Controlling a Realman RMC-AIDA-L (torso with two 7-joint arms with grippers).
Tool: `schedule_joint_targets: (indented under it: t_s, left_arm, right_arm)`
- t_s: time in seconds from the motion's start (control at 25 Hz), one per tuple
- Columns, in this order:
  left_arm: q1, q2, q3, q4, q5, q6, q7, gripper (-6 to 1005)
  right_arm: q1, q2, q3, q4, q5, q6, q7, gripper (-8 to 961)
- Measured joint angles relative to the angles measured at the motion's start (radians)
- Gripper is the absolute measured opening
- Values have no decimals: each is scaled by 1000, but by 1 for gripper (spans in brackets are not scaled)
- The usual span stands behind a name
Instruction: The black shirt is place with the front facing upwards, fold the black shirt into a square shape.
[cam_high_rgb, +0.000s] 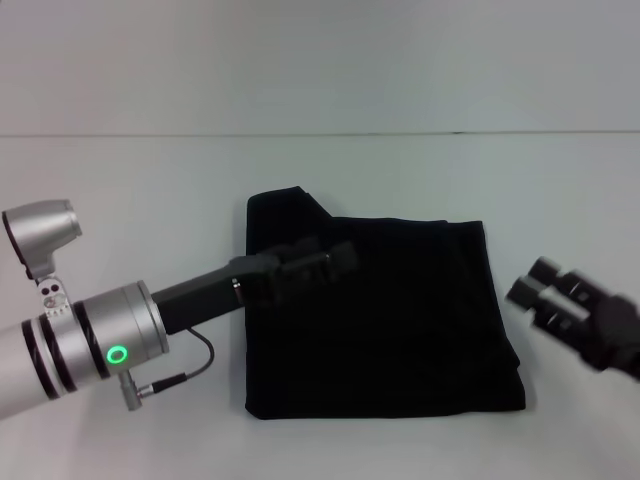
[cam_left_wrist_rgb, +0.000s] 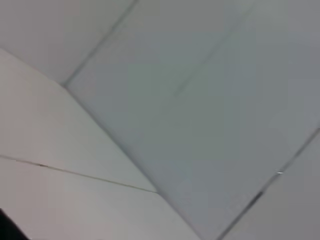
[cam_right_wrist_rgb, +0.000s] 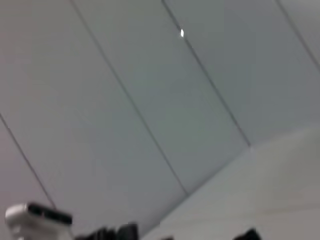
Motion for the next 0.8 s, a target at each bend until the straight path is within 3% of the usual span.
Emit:
schedule_joint_targets:
  t_s: [0.32, 0.52, 0.8]
  left_arm:
    - [-20, 0, -1, 7, -2, -73, 12, 891]
    - [-23, 0, 0, 2, -2, -94, 18, 891]
    - [-20, -2, 0, -2, -11, -113, 19, 891]
  right_arm:
    - [91, 49, -4, 1, -214, 104, 47, 622]
    - [149, 52, -7, 43, -279, 168, 68, 399]
    - [112, 50, 38, 33, -255, 234, 84, 137]
